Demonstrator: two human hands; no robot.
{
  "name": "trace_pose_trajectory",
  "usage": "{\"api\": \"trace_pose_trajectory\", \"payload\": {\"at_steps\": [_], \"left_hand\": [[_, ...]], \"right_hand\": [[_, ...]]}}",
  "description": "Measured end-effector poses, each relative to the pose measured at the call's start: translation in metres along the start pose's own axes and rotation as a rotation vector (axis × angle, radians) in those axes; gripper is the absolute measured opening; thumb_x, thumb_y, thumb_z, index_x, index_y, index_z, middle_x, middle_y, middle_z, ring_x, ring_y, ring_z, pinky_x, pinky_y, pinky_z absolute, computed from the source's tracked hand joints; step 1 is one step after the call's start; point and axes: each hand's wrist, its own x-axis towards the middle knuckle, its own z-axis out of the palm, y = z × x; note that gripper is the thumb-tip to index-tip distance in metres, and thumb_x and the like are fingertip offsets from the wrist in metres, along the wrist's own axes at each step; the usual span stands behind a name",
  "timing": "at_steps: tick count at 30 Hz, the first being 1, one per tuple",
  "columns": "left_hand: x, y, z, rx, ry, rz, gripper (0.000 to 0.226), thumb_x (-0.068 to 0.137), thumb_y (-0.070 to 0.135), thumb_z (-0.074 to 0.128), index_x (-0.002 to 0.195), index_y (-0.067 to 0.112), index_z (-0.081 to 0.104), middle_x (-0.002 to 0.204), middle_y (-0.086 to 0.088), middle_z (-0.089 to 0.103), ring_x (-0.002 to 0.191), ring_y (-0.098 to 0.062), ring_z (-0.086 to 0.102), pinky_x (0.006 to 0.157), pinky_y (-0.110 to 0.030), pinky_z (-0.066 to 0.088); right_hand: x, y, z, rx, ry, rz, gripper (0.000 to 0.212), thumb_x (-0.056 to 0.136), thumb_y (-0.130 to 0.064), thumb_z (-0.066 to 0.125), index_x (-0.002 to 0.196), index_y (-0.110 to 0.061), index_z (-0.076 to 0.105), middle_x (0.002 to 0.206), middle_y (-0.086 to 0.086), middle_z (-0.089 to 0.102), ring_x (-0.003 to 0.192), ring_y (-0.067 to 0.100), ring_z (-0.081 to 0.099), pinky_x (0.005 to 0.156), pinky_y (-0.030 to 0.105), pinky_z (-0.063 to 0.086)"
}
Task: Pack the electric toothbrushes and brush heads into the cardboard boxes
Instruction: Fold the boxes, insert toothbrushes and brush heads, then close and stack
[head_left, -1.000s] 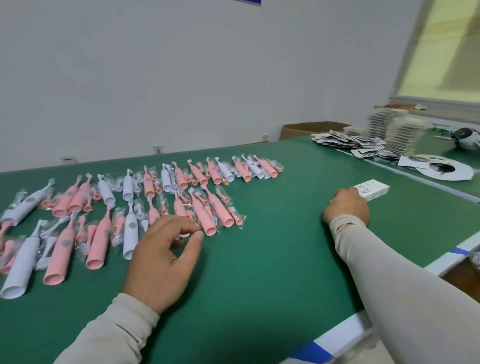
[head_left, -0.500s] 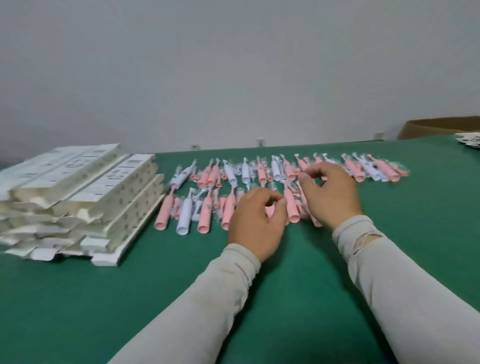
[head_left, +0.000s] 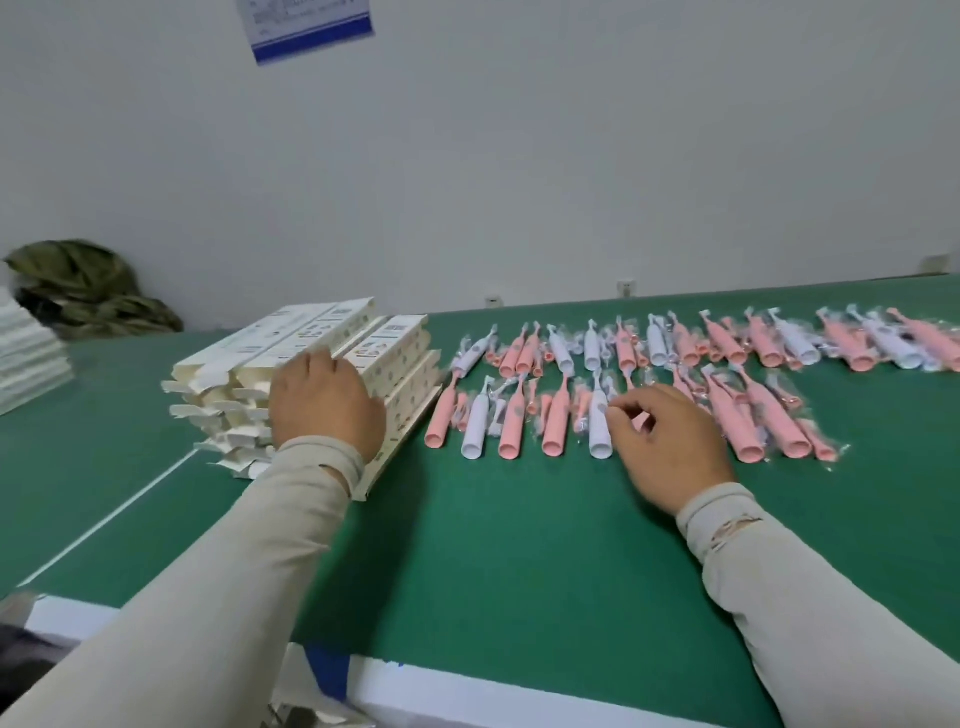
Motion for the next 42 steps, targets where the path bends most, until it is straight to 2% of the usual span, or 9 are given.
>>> {"api": "trace_pose_trajectory", "payload": {"at_steps": [8, 11, 15, 17, 19, 23, 28, 34, 42], "left_hand": [[-0.007, 0.003, -0.002, -0.057, 0.147, 0.002, 0.029, 0.097, 0.033, 0.047, 0.119, 0.021, 0.063, 0.115, 0.0, 0.068, 0.11, -0.027, 0.059, 0.099, -0.037, 0.036], [-0.006, 0.007, -0.019, -0.191, 0.302, 0.006, 0.026, 0.098, 0.033, 0.045, 0.107, 0.019, 0.065, 0.087, -0.001, 0.067, 0.08, -0.029, 0.06, 0.08, -0.038, 0.042], [-0.016, 0.04, -0.053, -1.021, 0.381, -0.108, 0.022, 0.09, 0.046, 0.058, 0.093, 0.028, 0.07, 0.076, 0.014, 0.066, 0.069, -0.016, 0.061, 0.062, -0.026, 0.044], [-0.027, 0.078, -0.066, -1.655, 0.05, -0.162, 0.023, 0.089, 0.042, 0.065, 0.076, 0.026, 0.076, 0.075, 0.009, 0.073, 0.065, -0.014, 0.067, 0.053, -0.024, 0.049], [-0.038, 0.115, -0.064, -1.967, -0.276, -0.143, 0.025, 0.093, 0.034, 0.065, 0.08, 0.018, 0.079, 0.082, -0.005, 0.075, 0.067, -0.02, 0.066, 0.055, -0.029, 0.05], [-0.048, 0.167, -0.03, -1.555, 0.028, 0.125, 0.006, 0.09, 0.036, 0.069, 0.094, 0.031, 0.071, 0.091, 0.015, 0.072, 0.083, -0.004, 0.066, 0.071, -0.021, 0.051], [-0.056, 0.203, -0.011, -1.296, 0.195, 0.551, 0.033, 0.086, 0.032, 0.07, 0.118, 0.027, 0.066, 0.115, 0.012, 0.063, 0.113, 0.008, 0.049, 0.094, -0.005, 0.031], [-0.073, 0.21, 0.003, -1.752, -0.061, 0.433, 0.066, 0.072, 0.047, 0.076, 0.131, 0.039, 0.047, 0.125, 0.029, 0.056, 0.119, 0.0, 0.055, 0.09, -0.009, 0.044], [-0.075, 0.21, 0.001, -1.926, -0.15, 0.288, 0.039, 0.077, 0.022, 0.072, 0.112, 0.031, 0.057, 0.102, 0.022, 0.065, 0.095, 0.005, 0.062, 0.073, -0.01, 0.049]], "right_hand": [[0.0, -0.001, 0.001, 0.015, -0.017, 0.024, 0.011, 0.093, -0.031, 0.061, 0.084, -0.033, 0.065, 0.093, -0.017, 0.06, 0.081, 0.0, 0.055, 0.074, 0.028, 0.045], [-0.001, -0.006, -0.001, 0.013, 0.004, 0.019, 0.013, 0.094, -0.029, 0.062, 0.083, -0.036, 0.061, 0.091, -0.02, 0.058, 0.08, -0.005, 0.053, 0.068, 0.018, 0.04], [0.001, -0.017, -0.006, 0.235, 0.068, 0.059, 0.016, 0.093, -0.031, 0.063, 0.079, -0.039, 0.064, 0.088, -0.019, 0.064, 0.074, -0.006, 0.057, 0.067, 0.017, 0.041], [0.004, -0.029, -0.011, 0.551, 0.002, 0.153, 0.017, 0.093, -0.035, 0.063, 0.079, -0.038, 0.072, 0.086, -0.008, 0.072, 0.068, -0.003, 0.059, 0.067, 0.023, 0.047], [0.01, -0.04, -0.019, 0.827, -0.154, 0.28, 0.02, 0.092, -0.045, 0.061, 0.085, -0.035, 0.076, 0.088, 0.006, 0.074, 0.064, 0.009, 0.06, 0.056, 0.027, 0.047], [0.023, -0.032, -0.037, 0.846, -0.25, 0.296, 0.048, 0.086, -0.066, 0.059, 0.11, -0.027, 0.072, 0.092, -0.003, 0.074, 0.067, 0.008, 0.064, 0.048, 0.023, 0.046], [0.017, -0.001, -0.045, 1.112, -0.259, 0.328, 0.041, 0.088, -0.045, 0.069, 0.114, -0.012, 0.07, 0.105, 0.013, 0.074, 0.085, 0.024, 0.068, 0.058, 0.031, 0.044], [0.019, 0.022, -0.049, 1.322, -0.293, 0.352, 0.031, 0.089, -0.039, 0.067, 0.11, -0.019, 0.076, 0.121, 0.016, 0.07, 0.114, 0.038, 0.054, 0.102, 0.065, 0.03], [0.02, 0.026, -0.047, 1.392, -0.261, 0.395, 0.031, 0.08, -0.023, 0.063, 0.108, -0.011, 0.069, 0.115, 0.023, 0.065, 0.105, 0.039, 0.052, 0.079, 0.048, 0.042]]}}
